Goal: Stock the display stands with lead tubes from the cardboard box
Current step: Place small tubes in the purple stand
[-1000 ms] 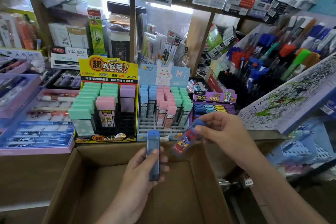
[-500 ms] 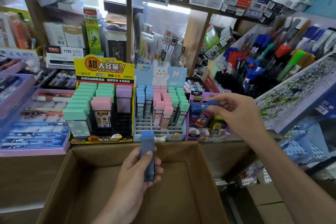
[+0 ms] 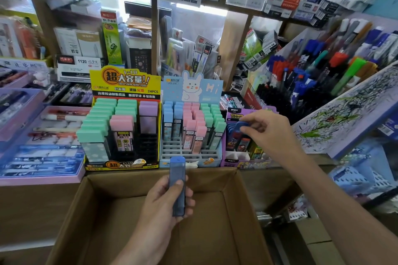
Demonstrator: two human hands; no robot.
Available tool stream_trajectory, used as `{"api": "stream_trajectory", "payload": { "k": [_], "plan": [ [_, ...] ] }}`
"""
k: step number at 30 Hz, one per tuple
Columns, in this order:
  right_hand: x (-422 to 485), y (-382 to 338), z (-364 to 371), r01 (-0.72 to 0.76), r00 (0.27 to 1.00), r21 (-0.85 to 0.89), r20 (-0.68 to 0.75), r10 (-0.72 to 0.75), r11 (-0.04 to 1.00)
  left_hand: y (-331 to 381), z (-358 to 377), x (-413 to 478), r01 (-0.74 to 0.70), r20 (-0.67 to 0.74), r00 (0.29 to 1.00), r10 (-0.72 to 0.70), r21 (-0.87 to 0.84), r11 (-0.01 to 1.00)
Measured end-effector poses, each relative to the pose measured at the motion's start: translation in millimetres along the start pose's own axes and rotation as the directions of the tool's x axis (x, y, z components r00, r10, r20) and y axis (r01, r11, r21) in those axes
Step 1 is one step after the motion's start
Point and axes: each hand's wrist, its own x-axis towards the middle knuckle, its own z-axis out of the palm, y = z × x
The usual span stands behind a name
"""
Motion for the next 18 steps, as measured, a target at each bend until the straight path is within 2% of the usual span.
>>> {"api": "stream_trajectory", "payload": {
  "k": [3,8,13,18],
  "plan": [
    [-0.4,1.3,6.0,0.035,0.999,-0.037,0.028,-0.034,0.999,-0.6,-0.1,0.8,0.004,0.004,1.0,-0.004,0.008,1.0],
    [-5.1,4.5,16.6,0.165,0.986,-0.221,0.061,-0.155,0.961,-0.4,0.3,1.0,0.004,0.011,1.0,-0.004,0.021,1.0],
    [-9.2,8.3,21.1,0.18,0.983,-0.229,0.023,-0.179,0.957,-1.2,0.0,1.7,-0.004,0.008,1.0,0.003,0.036,0.999],
    [-13.7,4.1,19.4,0.136,0.99,-0.199,-0.003,-0.139,0.971,-1.9,0.5,1.5,-0.009,0.016,1.0,0.009,0.04,0.999]
  ]
}}
